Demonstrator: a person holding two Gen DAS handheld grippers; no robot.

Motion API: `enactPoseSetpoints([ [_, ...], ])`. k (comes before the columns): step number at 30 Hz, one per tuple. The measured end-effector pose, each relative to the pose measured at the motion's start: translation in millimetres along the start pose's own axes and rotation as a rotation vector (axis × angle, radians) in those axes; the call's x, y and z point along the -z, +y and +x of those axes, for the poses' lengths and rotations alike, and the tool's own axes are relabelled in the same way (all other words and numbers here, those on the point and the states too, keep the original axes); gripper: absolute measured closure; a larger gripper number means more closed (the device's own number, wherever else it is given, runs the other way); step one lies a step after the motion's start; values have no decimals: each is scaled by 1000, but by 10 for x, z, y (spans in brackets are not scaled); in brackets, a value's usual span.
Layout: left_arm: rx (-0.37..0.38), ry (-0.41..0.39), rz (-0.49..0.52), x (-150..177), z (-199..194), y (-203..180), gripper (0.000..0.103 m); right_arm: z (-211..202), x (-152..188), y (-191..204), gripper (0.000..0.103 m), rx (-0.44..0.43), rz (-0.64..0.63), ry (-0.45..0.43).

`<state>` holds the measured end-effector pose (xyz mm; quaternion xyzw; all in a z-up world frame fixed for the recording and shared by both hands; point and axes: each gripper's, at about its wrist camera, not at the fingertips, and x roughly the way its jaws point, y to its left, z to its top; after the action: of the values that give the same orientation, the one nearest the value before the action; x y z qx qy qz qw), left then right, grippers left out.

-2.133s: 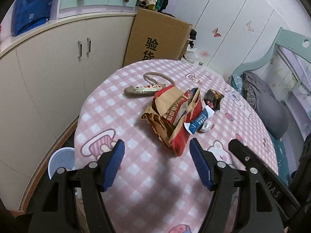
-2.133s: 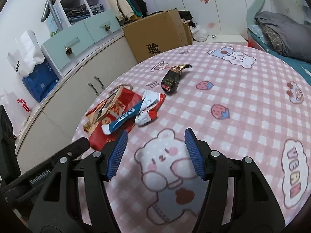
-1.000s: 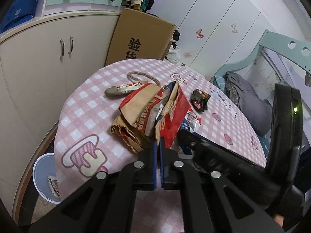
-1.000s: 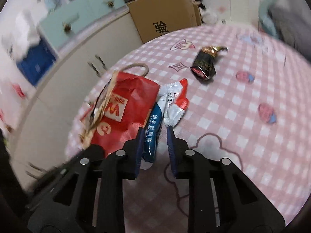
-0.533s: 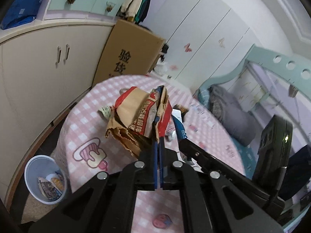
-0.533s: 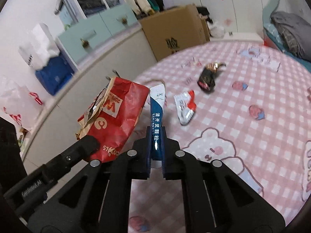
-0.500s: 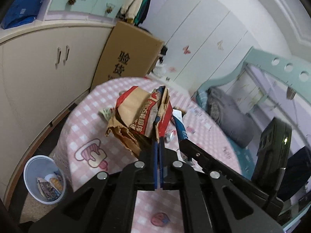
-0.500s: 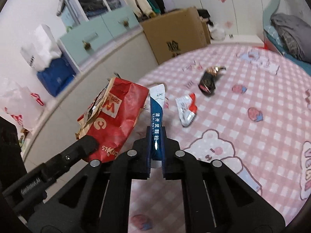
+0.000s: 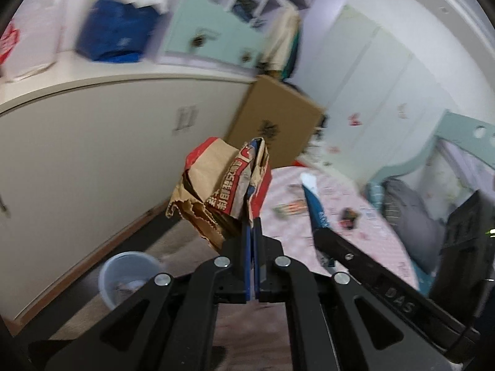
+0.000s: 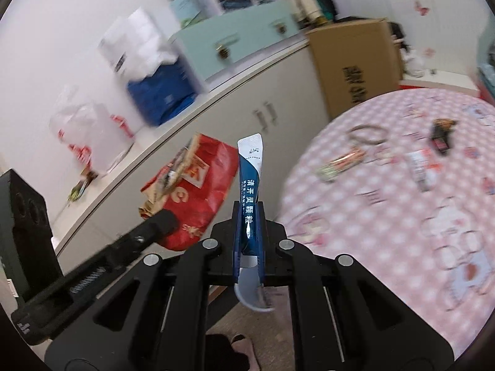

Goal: Collect trash
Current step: 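Carry the red bag and blue packet over the wastebasket and open both grippers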

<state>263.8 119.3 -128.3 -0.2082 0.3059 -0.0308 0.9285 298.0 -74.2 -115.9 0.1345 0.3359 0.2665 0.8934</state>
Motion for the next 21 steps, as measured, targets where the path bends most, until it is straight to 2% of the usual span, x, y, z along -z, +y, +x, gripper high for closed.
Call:
enactPoseSetpoints([
  [2,-59,29,-32,-10,35,291,102,230,74,166,95,-23,-22,35],
  [9,-171,91,-120,-47,236,1012,102,951,313,484,95,-71,-62,141],
  [14,-199,127,-168,-22,471,1328,101,1292,402,546,95,-60,-79,172],
  [17,-198,134,-186,-28,609,1432,96,1394,400,528,95,-44,-73,164],
  [19,-232,140,-189,-37,697,1496,69,1465,404,496,94,-33,-64,167],
  [20,-242,134,-190,-20,710,1517,43,1498,407,480,94,-30,-60,173],
  [21,-252,135,-182,-14,739,1539,40,1529,412,467,94,-27,-57,177],
])
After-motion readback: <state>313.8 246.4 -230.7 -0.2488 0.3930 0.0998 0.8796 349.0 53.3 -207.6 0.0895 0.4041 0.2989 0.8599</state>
